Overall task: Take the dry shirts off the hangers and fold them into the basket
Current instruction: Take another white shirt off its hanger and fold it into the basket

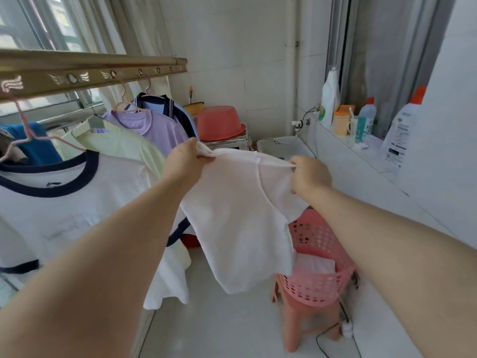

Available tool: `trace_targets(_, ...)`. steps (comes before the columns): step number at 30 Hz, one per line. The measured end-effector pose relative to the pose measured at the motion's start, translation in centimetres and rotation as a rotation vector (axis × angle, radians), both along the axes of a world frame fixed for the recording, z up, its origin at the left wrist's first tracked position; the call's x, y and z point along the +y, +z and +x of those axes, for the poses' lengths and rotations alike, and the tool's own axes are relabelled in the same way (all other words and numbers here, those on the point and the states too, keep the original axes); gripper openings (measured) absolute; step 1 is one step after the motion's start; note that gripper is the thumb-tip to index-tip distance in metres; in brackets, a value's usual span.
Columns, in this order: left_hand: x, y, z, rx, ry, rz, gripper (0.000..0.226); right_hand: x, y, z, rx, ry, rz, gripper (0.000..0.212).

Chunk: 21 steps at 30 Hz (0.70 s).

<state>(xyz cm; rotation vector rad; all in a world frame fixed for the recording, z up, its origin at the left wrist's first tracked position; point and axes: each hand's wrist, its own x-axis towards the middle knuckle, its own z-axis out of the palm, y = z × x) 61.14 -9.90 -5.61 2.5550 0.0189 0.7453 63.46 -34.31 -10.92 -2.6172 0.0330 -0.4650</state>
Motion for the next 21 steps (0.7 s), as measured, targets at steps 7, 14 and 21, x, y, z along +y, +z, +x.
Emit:
trace_targets(7, -7.4, 1.5, 8.3, -0.125, -0.001, -0.139, 0.019, -6.1, 1.3, 5.4, -0.208, -0.087, 0.261, 0.023)
trace_targets(14, -14.9, 1.3, 17.6, -0.105, -0.087, -0.267, 0.017, -12.7, 1.4, 12.3, -0.232, -0.167, 0.416, 0.028)
trace_targets(21, -18.5, -0.5, 18.4, -0.048, -0.293, -0.283, 0.006, -16.4, -0.6, 12.4, -0.187, -0.258, 0.406, 0.032)
